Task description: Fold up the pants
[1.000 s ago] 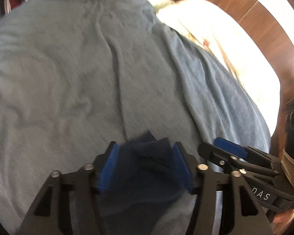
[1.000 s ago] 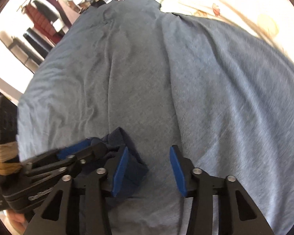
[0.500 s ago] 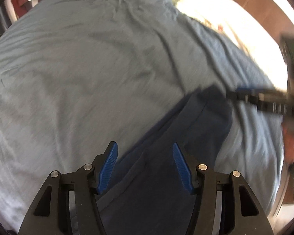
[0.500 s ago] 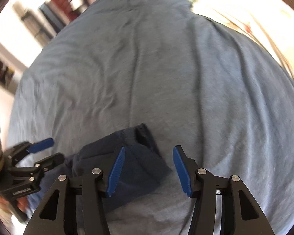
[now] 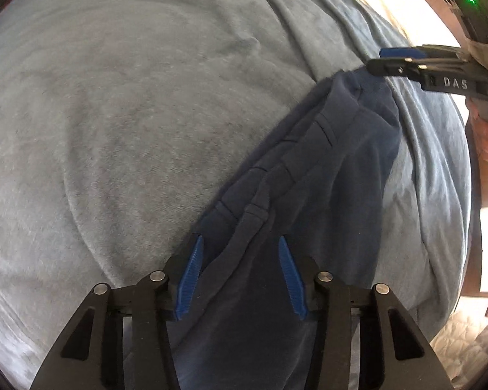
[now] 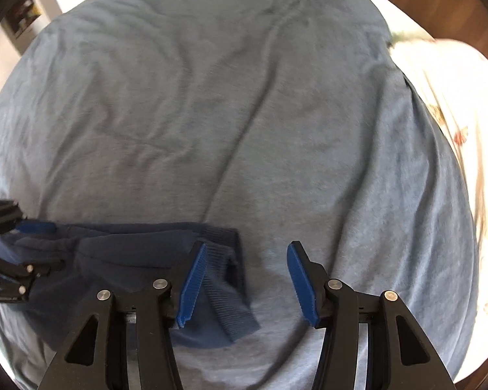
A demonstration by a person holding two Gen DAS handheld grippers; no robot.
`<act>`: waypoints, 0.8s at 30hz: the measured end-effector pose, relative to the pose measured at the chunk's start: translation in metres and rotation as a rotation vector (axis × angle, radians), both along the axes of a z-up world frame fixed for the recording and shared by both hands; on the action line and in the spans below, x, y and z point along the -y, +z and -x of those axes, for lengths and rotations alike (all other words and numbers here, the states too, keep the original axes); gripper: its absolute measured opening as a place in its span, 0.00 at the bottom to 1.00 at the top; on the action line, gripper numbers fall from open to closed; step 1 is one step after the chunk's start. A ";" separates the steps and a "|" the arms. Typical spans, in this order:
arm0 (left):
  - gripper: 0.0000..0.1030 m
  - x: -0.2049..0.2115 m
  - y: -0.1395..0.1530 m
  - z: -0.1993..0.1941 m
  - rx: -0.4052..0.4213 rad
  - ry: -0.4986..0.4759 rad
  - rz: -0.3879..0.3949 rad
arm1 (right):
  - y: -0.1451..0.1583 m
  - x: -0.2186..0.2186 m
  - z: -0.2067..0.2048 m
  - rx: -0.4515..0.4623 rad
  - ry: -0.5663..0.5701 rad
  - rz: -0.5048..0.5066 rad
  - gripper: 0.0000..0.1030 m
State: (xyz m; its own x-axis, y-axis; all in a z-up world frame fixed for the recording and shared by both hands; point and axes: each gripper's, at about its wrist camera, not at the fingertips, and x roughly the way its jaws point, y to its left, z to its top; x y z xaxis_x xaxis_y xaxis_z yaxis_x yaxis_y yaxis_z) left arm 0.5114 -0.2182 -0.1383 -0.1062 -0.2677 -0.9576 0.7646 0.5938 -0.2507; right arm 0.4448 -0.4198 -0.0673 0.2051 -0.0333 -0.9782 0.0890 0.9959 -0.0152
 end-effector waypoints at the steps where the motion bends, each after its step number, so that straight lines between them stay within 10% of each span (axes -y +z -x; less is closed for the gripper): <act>1: 0.45 0.002 -0.002 0.002 -0.006 -0.013 -0.001 | -0.001 0.002 0.003 0.002 -0.012 0.002 0.51; 9: 0.09 -0.002 -0.010 0.010 0.000 -0.014 -0.034 | -0.012 -0.001 0.012 0.024 -0.065 -0.077 0.49; 24: 0.07 -0.018 -0.001 -0.021 0.074 0.071 -0.082 | -0.056 0.000 0.013 0.032 -0.189 -0.092 0.34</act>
State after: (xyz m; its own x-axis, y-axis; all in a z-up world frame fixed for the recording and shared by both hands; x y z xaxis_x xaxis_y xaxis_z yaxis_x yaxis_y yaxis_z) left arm 0.5323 -0.2006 -0.1395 -0.0178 -0.1923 -0.9812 0.7345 0.6633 -0.1433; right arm 0.4317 -0.4193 -0.1232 0.2345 0.0152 -0.9720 0.2737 0.9584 0.0810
